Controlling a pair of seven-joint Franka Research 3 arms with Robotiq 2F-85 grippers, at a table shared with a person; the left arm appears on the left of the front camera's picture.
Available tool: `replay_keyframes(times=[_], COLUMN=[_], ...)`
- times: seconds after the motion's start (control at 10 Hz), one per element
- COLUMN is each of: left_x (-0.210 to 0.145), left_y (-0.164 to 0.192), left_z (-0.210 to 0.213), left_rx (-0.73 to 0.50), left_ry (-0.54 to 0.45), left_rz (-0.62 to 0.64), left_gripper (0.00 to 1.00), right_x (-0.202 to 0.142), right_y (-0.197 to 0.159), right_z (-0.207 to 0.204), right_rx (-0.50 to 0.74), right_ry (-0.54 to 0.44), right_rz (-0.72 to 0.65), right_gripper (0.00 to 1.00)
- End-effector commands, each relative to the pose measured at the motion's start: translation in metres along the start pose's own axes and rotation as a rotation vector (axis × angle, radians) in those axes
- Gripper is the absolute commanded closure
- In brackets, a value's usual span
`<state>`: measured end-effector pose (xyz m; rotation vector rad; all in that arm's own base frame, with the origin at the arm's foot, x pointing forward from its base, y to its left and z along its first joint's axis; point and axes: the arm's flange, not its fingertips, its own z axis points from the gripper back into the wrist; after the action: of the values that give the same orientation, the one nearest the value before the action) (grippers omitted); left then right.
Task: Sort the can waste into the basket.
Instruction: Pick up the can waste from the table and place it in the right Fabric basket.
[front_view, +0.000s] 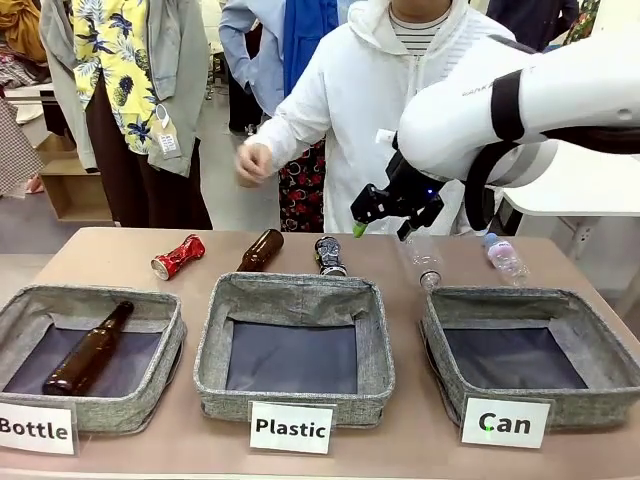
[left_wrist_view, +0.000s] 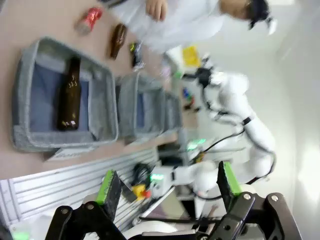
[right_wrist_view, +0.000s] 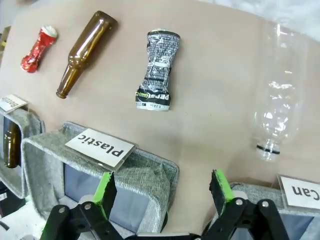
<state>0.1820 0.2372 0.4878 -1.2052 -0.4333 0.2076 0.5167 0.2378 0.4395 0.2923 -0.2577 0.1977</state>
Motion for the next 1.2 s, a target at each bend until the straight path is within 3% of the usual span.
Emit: replay_keyframes(times=[0.0,0.2,0.4,0.5,1.1], left_x=[-0.009,-0.018,-0.022,0.002,0.002], left_y=[-0.006,0.014,0.039,0.007,0.007], left_z=[-0.064,-0.110,-0.135,-0.109,-0.109], left_rx=[0.158,0.252,0.347,0.251,0.251], left_ry=[0.165,0.299,0.323,0.301,0.301], left_rz=[-0.054,-0.028,0.006,-0.025,-0.025], left_gripper=[0.00,0.00,0.00,0.00,0.00], right_x=[0.028,0.044,0.059,0.066,0.099], right_y=[0.021,0.036,0.046,0.049,0.044], right_z=[-0.017,-0.038,-0.058,-0.065,-0.116], right_rx=[-0.051,-0.105,-0.160,-0.183,-0.259], right_ry=[0.033,0.052,0.041,0.035,0.042], right_rz=[0.016,0.007,-0.031,-0.043,-0.034], right_gripper=[0.00,0.00,0.00,0.00,0.00])
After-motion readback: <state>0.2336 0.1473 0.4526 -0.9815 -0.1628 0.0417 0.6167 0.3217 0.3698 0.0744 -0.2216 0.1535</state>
